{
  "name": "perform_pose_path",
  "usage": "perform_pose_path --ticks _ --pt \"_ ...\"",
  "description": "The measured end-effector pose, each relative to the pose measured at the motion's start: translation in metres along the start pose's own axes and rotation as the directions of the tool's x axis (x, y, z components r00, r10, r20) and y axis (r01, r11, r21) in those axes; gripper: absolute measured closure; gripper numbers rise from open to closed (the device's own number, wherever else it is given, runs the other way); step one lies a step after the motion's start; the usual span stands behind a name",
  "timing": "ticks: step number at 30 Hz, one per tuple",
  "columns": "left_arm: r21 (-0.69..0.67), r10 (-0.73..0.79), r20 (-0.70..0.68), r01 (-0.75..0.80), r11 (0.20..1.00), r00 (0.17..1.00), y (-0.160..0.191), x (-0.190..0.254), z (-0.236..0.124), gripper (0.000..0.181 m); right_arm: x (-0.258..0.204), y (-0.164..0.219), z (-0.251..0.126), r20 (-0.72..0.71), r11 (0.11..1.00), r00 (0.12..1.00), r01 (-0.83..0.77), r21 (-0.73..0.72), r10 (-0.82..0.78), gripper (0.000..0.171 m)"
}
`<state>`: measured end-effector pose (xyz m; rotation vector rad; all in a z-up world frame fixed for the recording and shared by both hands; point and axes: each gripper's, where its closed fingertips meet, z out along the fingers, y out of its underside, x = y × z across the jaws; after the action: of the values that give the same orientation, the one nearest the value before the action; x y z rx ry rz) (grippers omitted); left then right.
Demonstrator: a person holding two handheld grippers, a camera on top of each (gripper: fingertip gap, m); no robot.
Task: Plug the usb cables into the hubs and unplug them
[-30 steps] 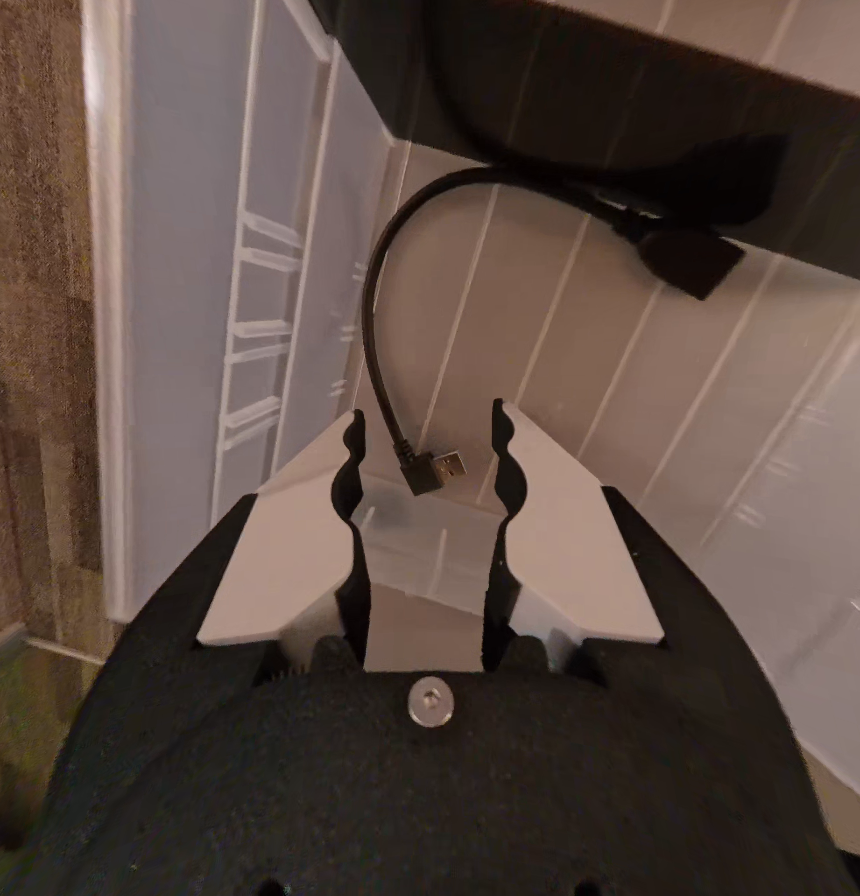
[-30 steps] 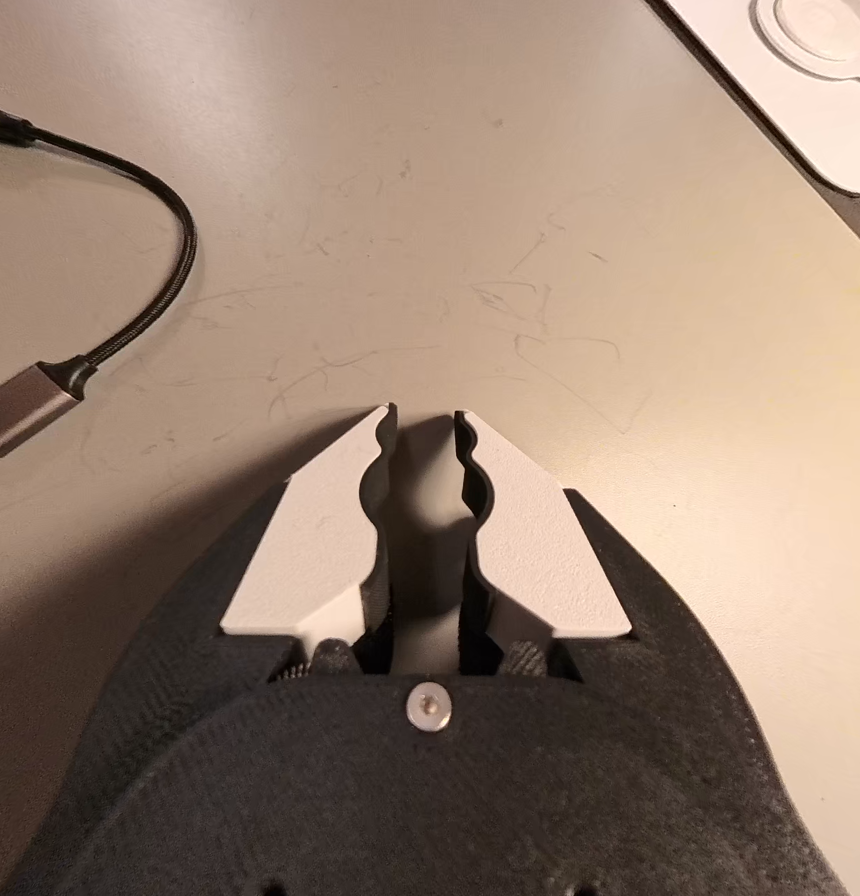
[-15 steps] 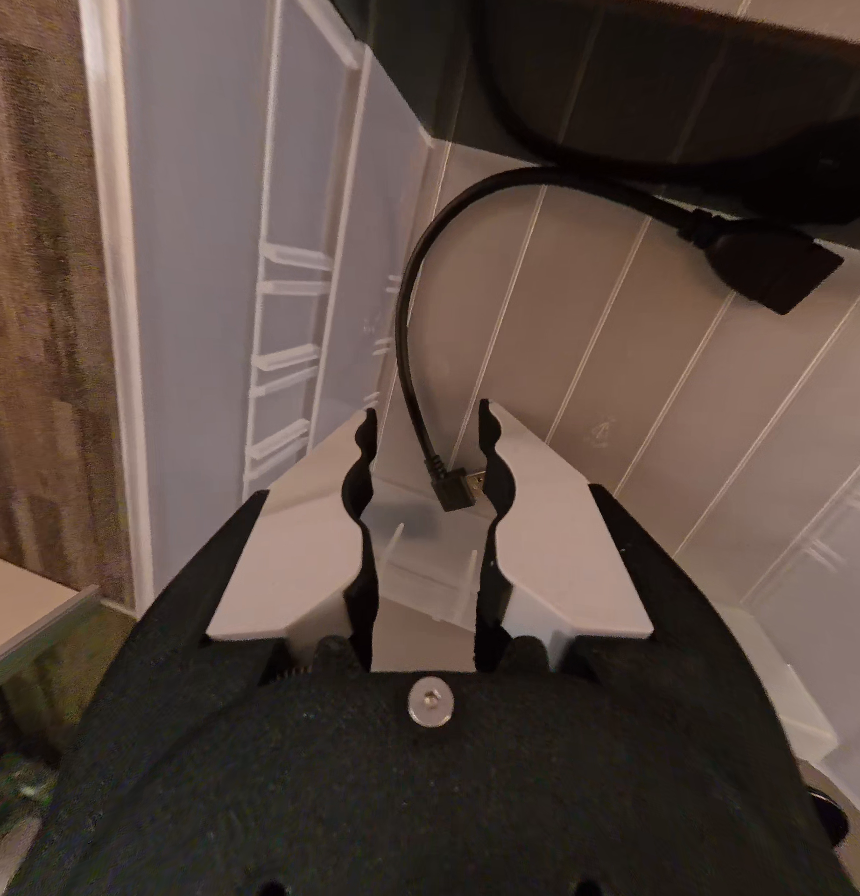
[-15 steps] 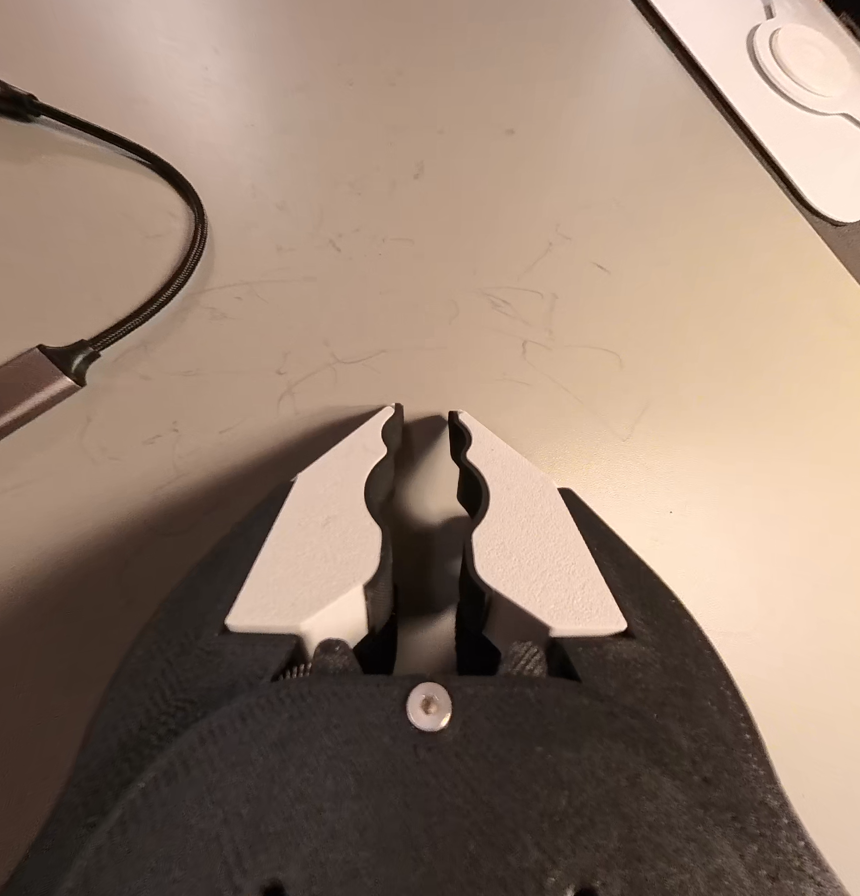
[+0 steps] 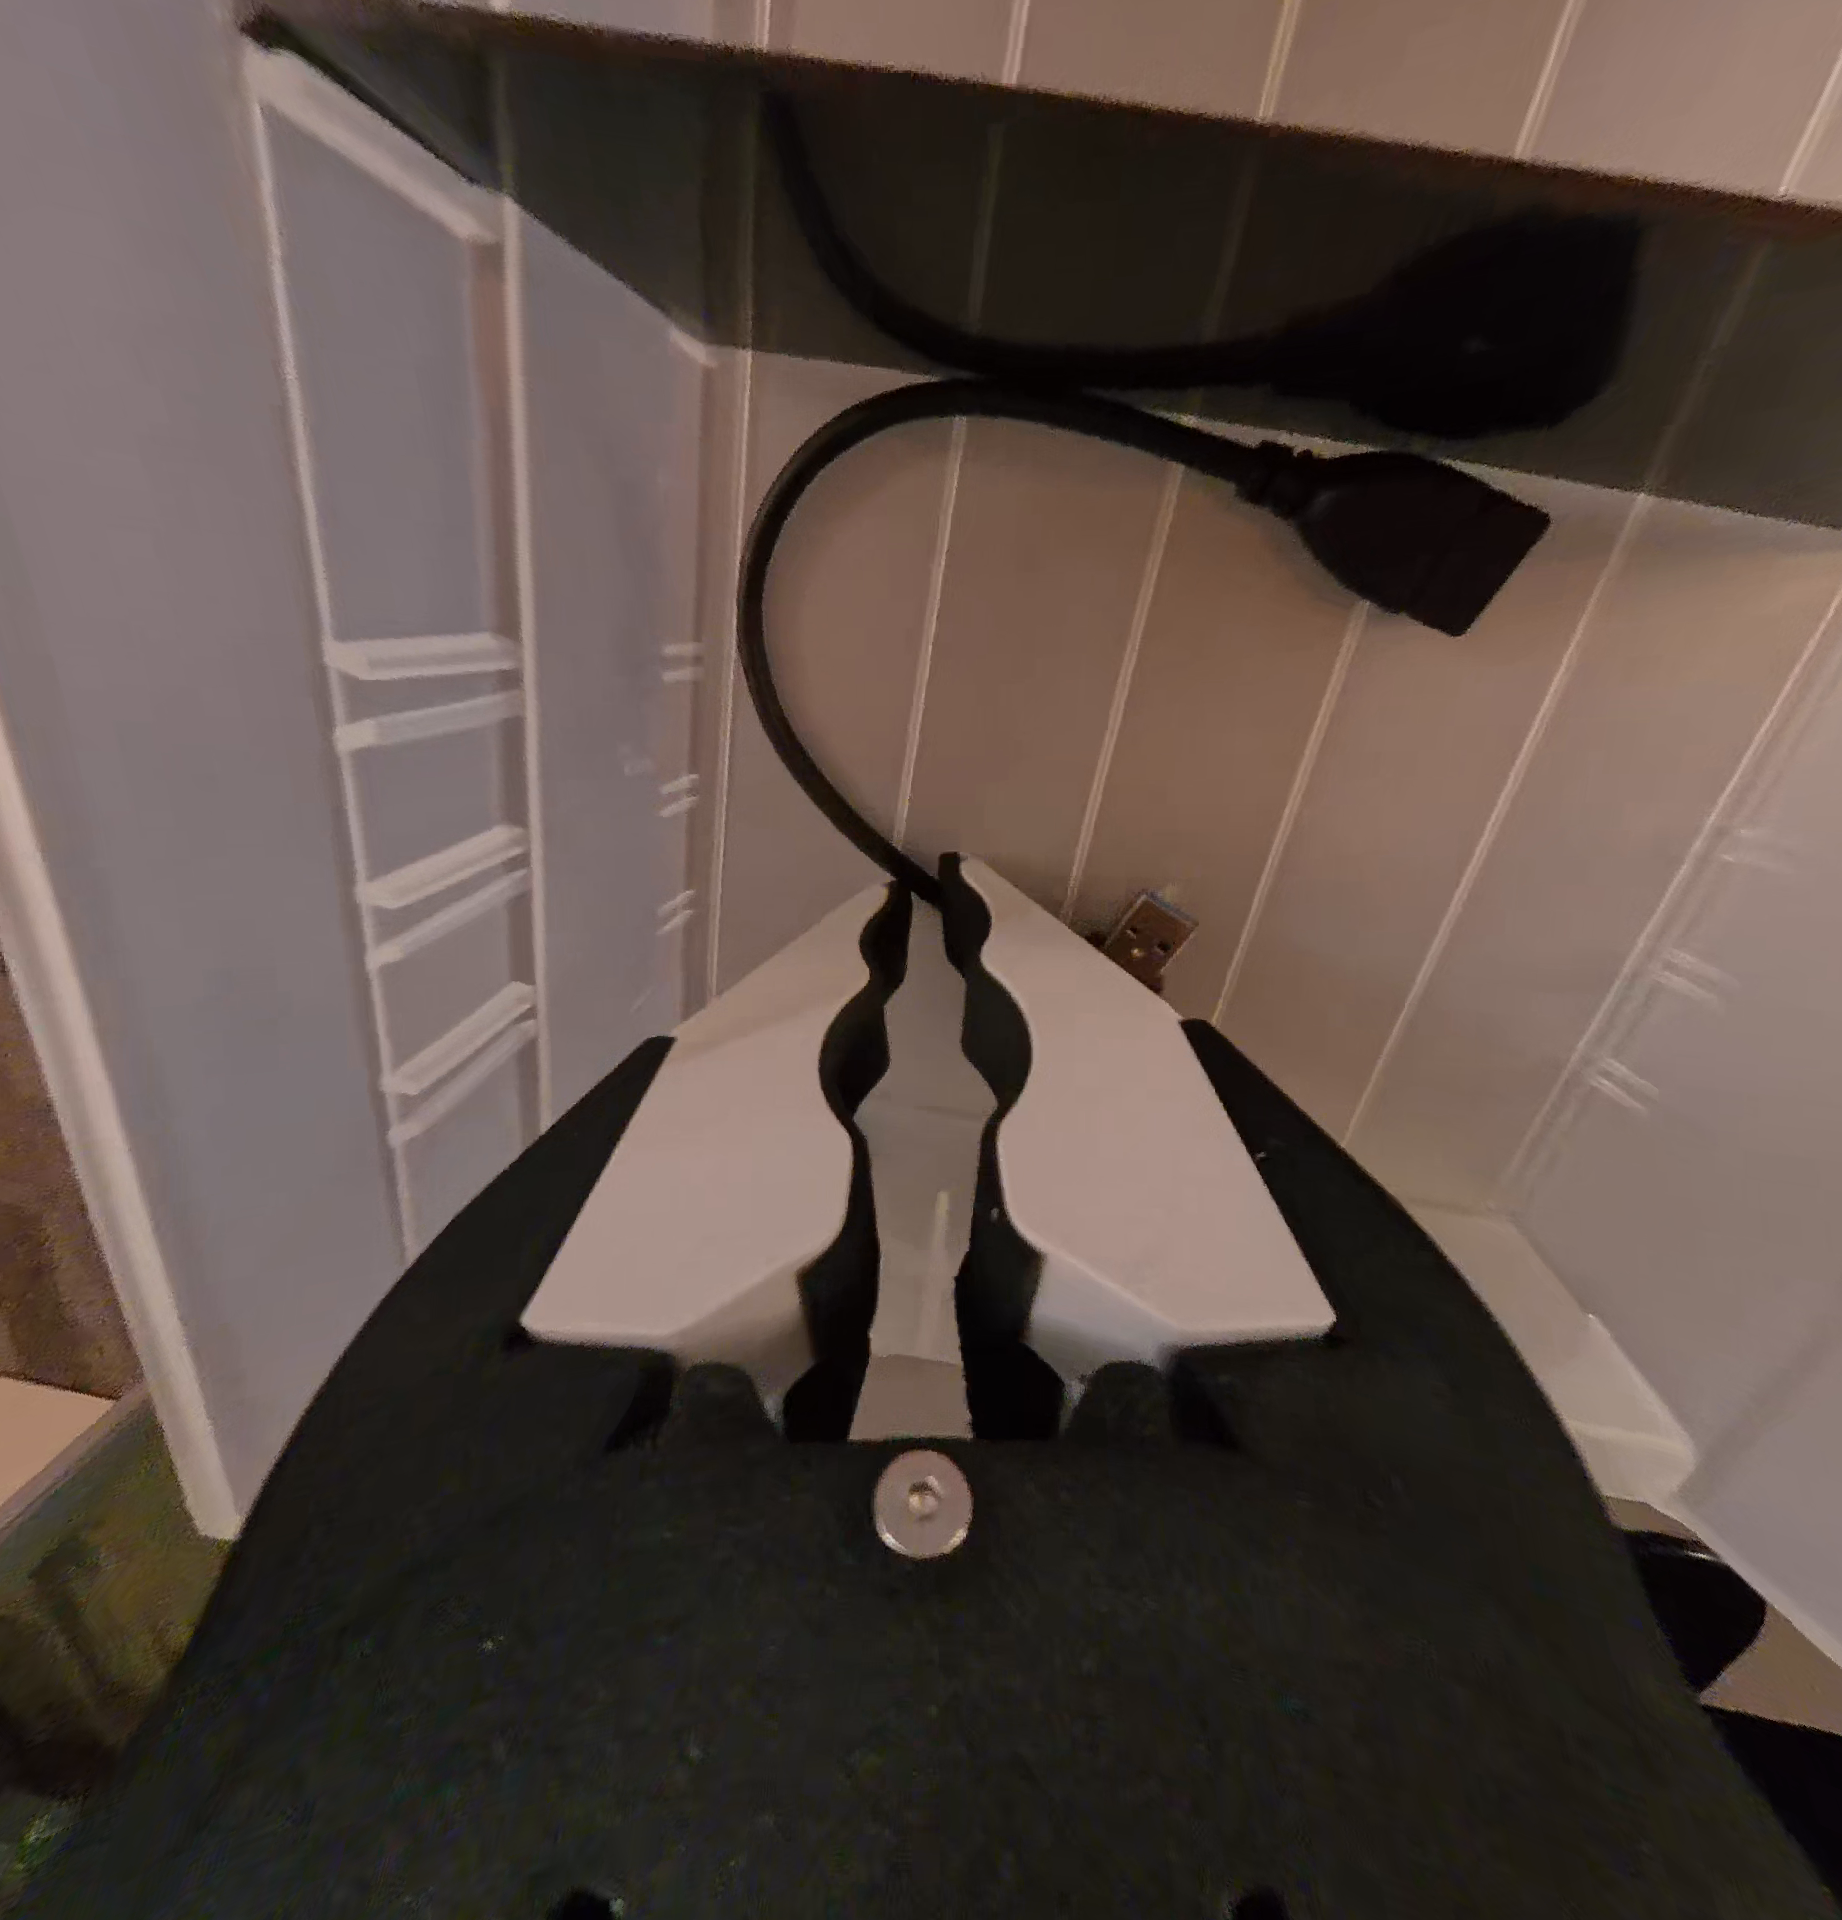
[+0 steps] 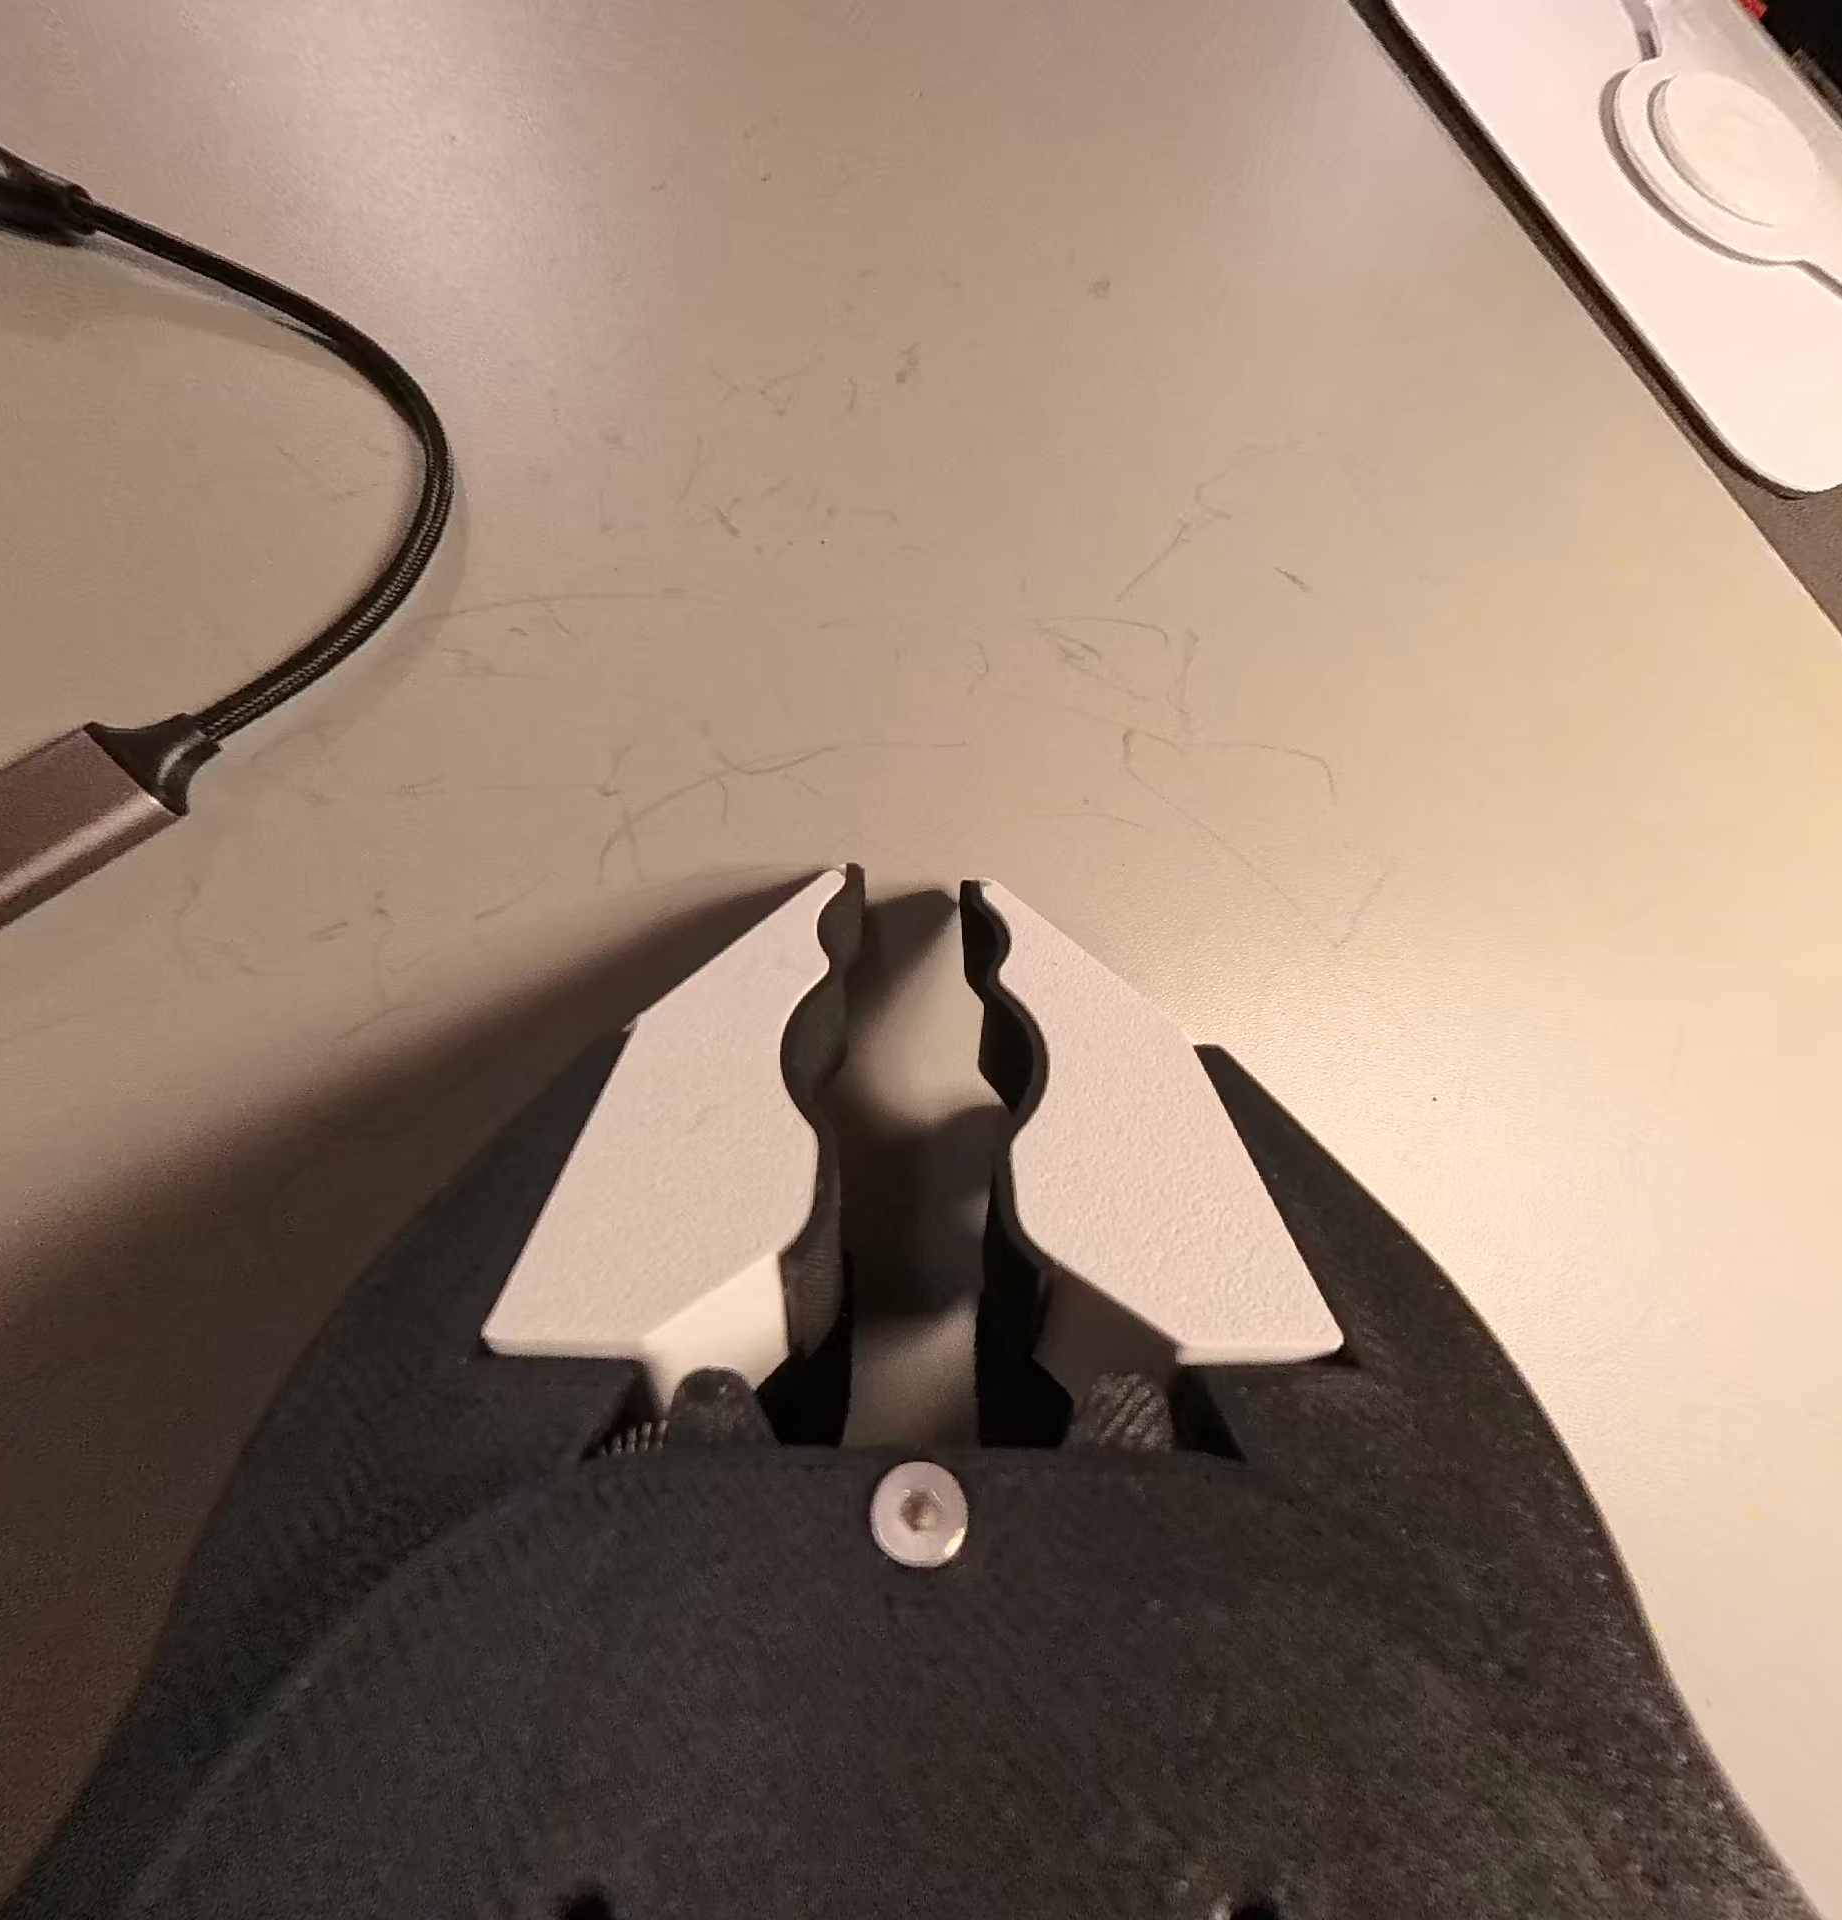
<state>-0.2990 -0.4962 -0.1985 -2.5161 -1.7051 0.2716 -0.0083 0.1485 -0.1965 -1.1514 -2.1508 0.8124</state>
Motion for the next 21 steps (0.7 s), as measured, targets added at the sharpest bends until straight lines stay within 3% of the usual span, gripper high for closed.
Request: perform_pose_path --ticks 12,18,21 --pt "0.097 0.026 0.057 -0.031 0.995 0.998 -0.002 -0.001 -0.013 0.179 0.0 0.0 0.0 -0.002 1.0 1.0 0.002 0.0 -0.002 0.152" --pt "0.195 0.073 0.131 -0.098 0.976 0.989 0.006 0.001 -0.075 0.179 0.0 0.0 0.0 0.002 1.0 1.0 -0.002 0.0 0.002 0.152" --pt "0.177 0.141 0.183 -0.174 0.969 0.973 0.021 0.011 -0.107 0.179 0.0 0.0 0.0 0.0 1.0 1.0 0.0 0.0 0.0 0.152"
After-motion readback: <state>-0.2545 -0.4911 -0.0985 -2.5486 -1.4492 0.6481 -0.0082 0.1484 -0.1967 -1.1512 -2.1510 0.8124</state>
